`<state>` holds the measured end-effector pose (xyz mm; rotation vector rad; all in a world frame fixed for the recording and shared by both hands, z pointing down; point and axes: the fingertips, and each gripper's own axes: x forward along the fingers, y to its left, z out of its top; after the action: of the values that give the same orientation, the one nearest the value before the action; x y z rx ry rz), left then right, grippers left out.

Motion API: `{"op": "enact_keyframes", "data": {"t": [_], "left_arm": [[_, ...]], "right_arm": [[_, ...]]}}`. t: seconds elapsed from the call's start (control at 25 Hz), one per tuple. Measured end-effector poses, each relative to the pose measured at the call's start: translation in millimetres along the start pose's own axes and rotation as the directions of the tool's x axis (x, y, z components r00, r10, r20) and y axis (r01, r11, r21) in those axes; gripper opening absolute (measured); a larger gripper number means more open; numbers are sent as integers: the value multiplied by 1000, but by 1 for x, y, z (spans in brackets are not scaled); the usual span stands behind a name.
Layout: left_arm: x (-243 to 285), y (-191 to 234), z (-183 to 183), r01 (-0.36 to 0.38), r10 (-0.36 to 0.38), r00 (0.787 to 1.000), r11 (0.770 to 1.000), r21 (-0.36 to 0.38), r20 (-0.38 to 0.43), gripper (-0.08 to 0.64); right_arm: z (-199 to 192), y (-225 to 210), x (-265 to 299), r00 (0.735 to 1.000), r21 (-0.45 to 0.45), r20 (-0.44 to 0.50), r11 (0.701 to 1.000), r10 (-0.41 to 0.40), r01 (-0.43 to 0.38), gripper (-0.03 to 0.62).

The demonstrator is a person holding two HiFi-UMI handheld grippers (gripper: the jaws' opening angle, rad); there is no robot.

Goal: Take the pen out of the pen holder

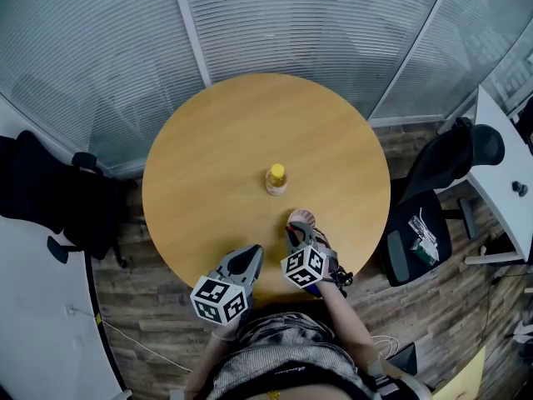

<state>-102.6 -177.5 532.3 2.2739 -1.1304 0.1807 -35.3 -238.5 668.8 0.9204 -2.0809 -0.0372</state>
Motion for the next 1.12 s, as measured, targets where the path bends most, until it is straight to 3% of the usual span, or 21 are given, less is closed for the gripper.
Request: {"op": "enact_keyframes", "data": {"t": [0.28,0.64,1.12], "left_arm": [[0,-3,0,1,-1,1000,1000,6,-2,5],[5,-11,-1,8,-8,1000,1000,9,-8,5],[9,-24,-8,21,-20,1000,1000,15,-19,5]], "right_arm": [[3,-7,-4,1000,58,28,998,3,-4,61],[5,-29,-16,995,206,101,978,-13,-8,61],[23,-59,-56,964,345,253,938,-79,-14,61]]}}
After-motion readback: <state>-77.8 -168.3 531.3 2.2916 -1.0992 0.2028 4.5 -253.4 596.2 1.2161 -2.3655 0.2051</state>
